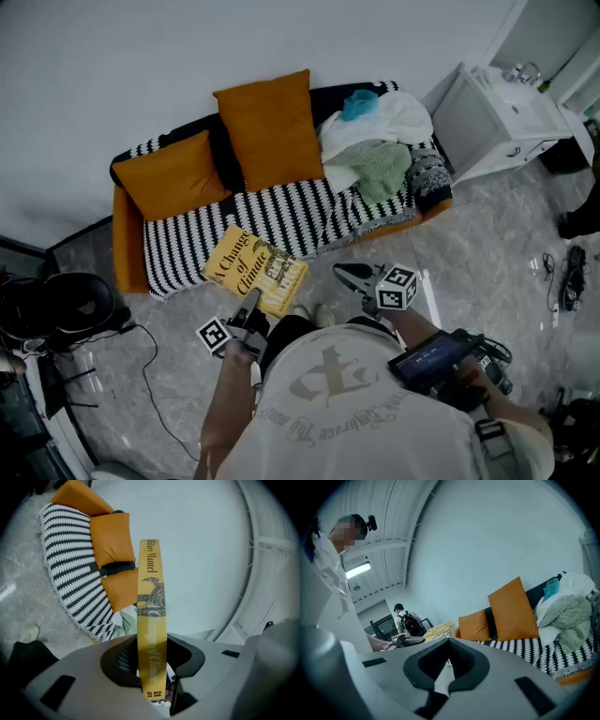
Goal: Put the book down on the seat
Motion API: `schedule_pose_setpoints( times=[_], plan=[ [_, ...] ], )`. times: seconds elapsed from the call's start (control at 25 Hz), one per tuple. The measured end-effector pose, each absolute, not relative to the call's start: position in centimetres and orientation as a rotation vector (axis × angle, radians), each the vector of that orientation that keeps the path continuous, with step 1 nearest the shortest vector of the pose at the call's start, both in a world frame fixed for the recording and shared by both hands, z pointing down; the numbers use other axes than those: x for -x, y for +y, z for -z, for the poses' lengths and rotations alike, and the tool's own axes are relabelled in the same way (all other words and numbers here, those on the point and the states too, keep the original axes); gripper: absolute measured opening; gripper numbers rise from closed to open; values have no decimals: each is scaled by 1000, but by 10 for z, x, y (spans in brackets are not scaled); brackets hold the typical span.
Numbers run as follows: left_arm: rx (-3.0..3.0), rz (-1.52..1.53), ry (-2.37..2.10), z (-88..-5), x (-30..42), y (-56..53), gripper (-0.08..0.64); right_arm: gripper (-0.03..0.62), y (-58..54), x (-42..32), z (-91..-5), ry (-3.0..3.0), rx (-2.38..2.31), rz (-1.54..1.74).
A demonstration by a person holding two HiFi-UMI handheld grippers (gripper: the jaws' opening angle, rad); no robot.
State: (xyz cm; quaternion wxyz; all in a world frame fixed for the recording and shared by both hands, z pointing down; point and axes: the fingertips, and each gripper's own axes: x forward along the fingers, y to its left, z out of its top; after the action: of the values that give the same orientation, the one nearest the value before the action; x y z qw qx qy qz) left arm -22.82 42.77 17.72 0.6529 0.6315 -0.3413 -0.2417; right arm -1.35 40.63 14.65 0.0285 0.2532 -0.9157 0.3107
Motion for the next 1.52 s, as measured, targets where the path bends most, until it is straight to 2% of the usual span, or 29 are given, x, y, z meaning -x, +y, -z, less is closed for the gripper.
schedule_pose_setpoints(
  times=[0.52,1.52],
  plan=[
    [-1427,451,-758,-191,221,450,144,14,408,6,-146,-2817,-942,-953],
    [-1438,411,-683,-210,241,413,145,14,380,19,-137,-2743,-1096,-833]
  ],
)
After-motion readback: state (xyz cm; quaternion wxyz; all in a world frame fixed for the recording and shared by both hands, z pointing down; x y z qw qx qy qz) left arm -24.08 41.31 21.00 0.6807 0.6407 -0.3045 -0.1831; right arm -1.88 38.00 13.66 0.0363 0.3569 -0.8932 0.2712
